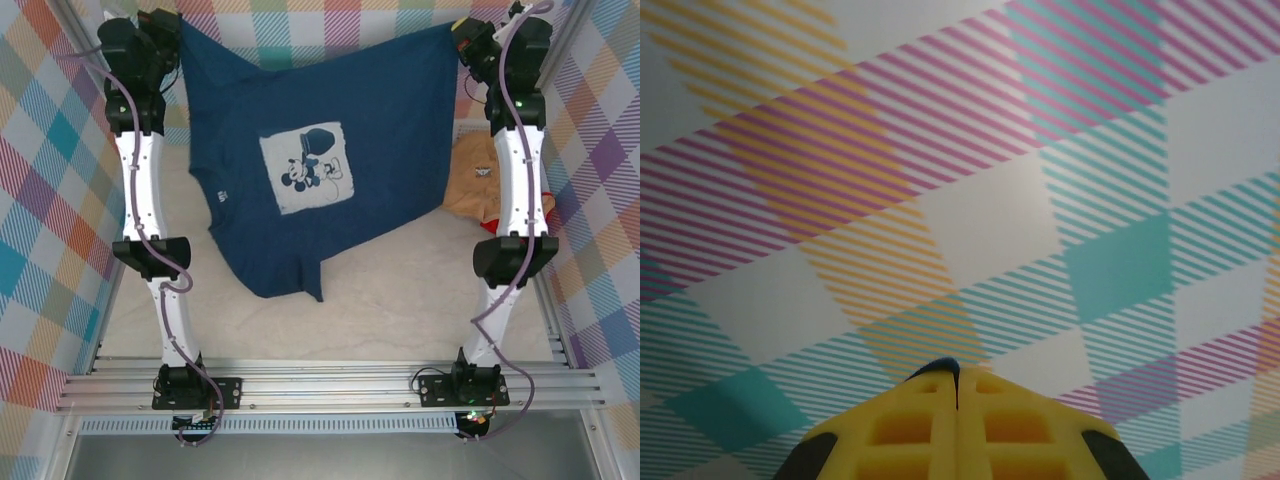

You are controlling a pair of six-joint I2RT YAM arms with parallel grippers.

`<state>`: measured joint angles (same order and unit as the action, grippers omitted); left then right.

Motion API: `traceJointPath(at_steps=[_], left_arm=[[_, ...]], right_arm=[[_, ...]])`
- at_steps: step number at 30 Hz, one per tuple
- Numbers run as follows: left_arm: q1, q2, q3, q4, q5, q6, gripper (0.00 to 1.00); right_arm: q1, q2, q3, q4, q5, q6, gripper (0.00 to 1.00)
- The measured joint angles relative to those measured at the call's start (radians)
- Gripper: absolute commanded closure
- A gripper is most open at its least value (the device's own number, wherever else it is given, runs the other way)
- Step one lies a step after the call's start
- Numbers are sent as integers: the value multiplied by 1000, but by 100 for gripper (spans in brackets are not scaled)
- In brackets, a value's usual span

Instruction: Fold and stack the t-shirts

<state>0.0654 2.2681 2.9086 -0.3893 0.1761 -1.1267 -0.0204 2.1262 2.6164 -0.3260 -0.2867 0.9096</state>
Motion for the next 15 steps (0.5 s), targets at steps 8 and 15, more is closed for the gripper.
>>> traceJointPath(at_steps=[8, 15], left_arm=[[34, -116, -23, 56, 27, -9, 100], [35, -435, -130, 10, 69, 55, 100]], right_arm=[[-37, 18, 113, -36, -32, 30, 100], [-58, -214, -115, -12, -59, 27, 100]])
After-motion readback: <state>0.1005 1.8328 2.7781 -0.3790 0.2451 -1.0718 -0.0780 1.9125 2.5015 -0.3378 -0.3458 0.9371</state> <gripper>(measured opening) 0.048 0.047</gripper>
